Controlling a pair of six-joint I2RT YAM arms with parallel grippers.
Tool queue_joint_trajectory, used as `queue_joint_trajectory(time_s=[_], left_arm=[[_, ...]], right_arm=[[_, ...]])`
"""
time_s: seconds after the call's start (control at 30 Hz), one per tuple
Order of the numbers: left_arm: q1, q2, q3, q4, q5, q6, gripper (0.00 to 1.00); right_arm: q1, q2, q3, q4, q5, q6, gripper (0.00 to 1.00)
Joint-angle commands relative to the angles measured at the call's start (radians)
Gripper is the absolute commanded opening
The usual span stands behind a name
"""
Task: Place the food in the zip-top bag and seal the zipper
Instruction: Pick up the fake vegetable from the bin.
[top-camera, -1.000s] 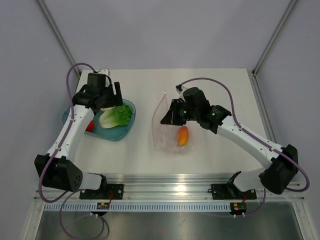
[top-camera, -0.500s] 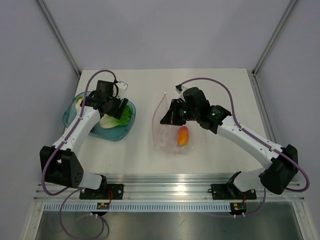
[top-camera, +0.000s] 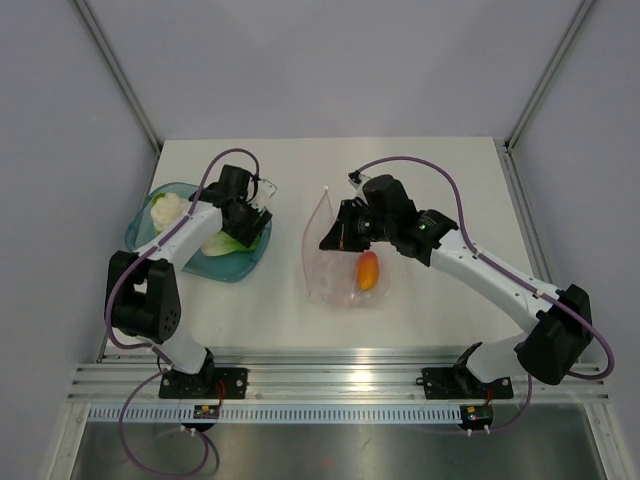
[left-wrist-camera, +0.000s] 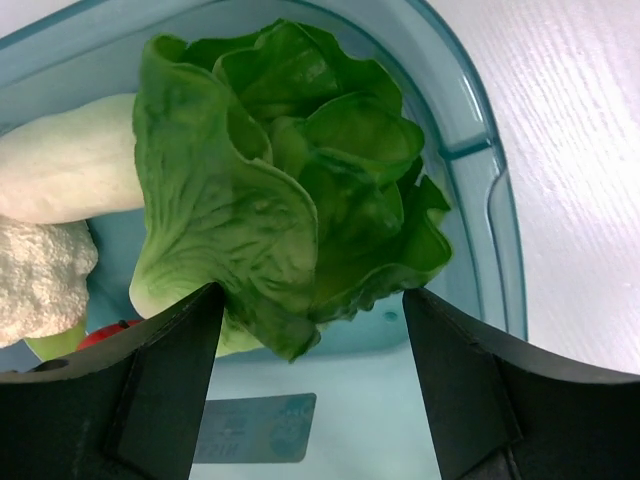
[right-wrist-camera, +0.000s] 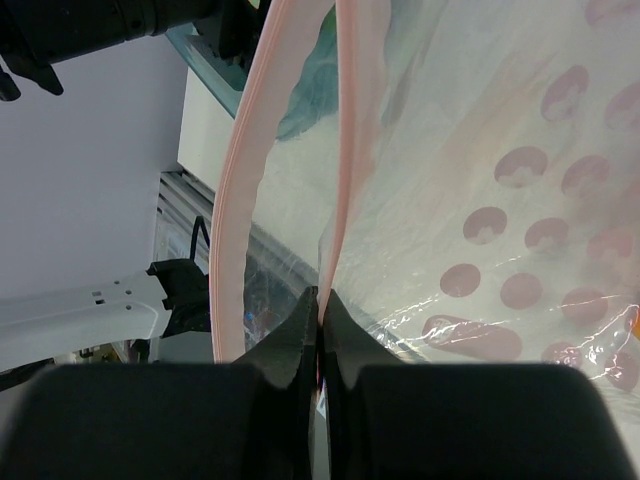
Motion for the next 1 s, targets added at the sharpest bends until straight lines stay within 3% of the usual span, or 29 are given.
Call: queue_joint_trajectory(time_s=[0.0, 0.1, 0.2, 0.3, 0.33, 0.37, 0.43, 0.7, 0.97], left_arm=[[-0.008, 0.051, 0.034, 0.072, -0.066, 0.029, 0.75], [-0.018, 0.076, 0.019, 0.113, -0.099, 0.020, 0.75], [-0.034, 0.084, -0.009, 0.179, -0.179, 0.019, 0.68], [-0.040, 0.084, -0.011, 0.187, -0.251, -0.009, 0.47], [-0.041, 0.073, 0.000, 0.183, -0.256, -0.033, 0.37], [-0.043, 0.067, 0.009, 0.173, -0.259, -0.052, 0.12], [-0.044, 0.050, 0.032, 0.137, -0.273, -0.104, 0.00], [-0.054, -0.071, 0.173, -0.062, -0.332, -0.303, 0.00], [-0.052, -0.238, 0.353, -0.139, -0.368, -0.526, 0.00]], right_arm=[[-0.002, 0.009, 0.041, 0.007, -0.017, 0.003, 0.08], [-0.002, 0.017, 0.049, 0.007, -0.017, 0.005, 0.08], [-0.002, 0.022, 0.054, 0.006, -0.017, 0.005, 0.08], [-0.002, 0.022, 0.057, 0.003, -0.013, 0.005, 0.08], [-0.002, 0.022, 0.058, 0.003, -0.012, 0.005, 0.08], [-0.002, 0.022, 0.063, -0.009, -0.012, 0.003, 0.08], [-0.002, 0.026, 0.076, -0.029, -0.011, -0.001, 0.08], [-0.002, 0.032, 0.077, -0.029, -0.006, 0.000, 0.08], [-0.002, 0.077, 0.113, -0.023, -0.017, -0.007, 0.08]])
